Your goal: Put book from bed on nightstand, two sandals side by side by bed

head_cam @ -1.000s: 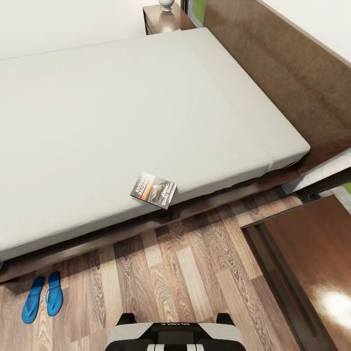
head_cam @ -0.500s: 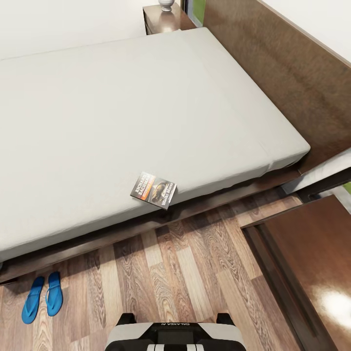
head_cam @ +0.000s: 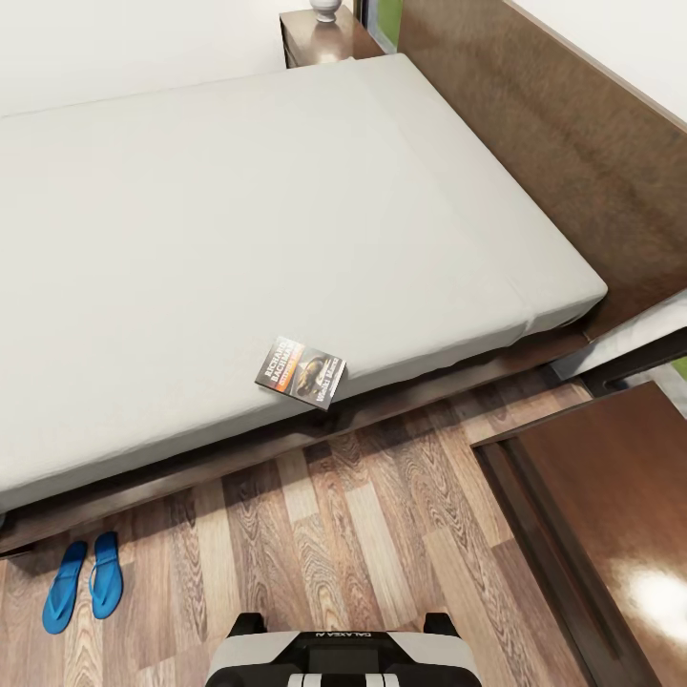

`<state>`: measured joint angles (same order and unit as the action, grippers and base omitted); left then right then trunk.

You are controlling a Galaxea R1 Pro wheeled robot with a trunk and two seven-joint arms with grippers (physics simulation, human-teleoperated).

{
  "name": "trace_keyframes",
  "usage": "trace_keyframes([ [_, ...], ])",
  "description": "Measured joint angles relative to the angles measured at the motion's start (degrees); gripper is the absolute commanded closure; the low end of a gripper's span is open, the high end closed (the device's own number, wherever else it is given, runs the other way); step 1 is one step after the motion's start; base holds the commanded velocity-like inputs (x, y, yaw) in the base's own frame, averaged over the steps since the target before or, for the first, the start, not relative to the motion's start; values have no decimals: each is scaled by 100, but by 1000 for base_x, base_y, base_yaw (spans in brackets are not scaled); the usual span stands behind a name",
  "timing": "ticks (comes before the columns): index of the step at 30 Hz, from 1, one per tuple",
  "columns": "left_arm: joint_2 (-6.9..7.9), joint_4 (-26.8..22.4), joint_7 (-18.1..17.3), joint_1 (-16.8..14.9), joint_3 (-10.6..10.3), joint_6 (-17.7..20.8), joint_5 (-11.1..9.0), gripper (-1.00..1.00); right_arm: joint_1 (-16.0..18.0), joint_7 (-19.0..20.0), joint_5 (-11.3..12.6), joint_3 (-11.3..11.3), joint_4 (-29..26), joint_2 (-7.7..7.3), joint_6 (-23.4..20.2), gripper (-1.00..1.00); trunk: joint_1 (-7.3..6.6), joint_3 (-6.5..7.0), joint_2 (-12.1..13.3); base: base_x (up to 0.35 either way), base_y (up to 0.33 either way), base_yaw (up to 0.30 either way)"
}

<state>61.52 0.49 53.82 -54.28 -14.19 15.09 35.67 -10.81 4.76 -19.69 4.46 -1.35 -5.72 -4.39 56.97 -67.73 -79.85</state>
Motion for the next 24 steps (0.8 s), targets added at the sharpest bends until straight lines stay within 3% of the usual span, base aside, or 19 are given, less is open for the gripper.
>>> trace_keyframes([
  [3,-186,3,73,229,8,110,-1,-100,24,2,0,1,0,-6,0,-100,0,0,0,0,0,0],
  [7,-304,5,46,540,22,188,-8,-100,43,3,0,-2,0,-24,0,-100,0,0,0,0,0,0],
  [15,-410,11,-76,902,27,242,-22,-100,54,4,0,-2,0,-38,0,-100,0,0,0,0,0,0],
  [19,-436,14,-313,1351,47,229,-113,-100,56,4,-1,0,0,-64,6,-100,0,0,0,0,0,0],
  [23,-451,13,-531,1935,60,197,-342,-100,57,5,-4,-3,0,-80,13,-100,0,0,0,0,0,0],
  [24,-452,14,-532,1938,39,199,-340,-100,56,5,-4,-3,0,-80,13,-100,0,0,0,0,0,0],
])
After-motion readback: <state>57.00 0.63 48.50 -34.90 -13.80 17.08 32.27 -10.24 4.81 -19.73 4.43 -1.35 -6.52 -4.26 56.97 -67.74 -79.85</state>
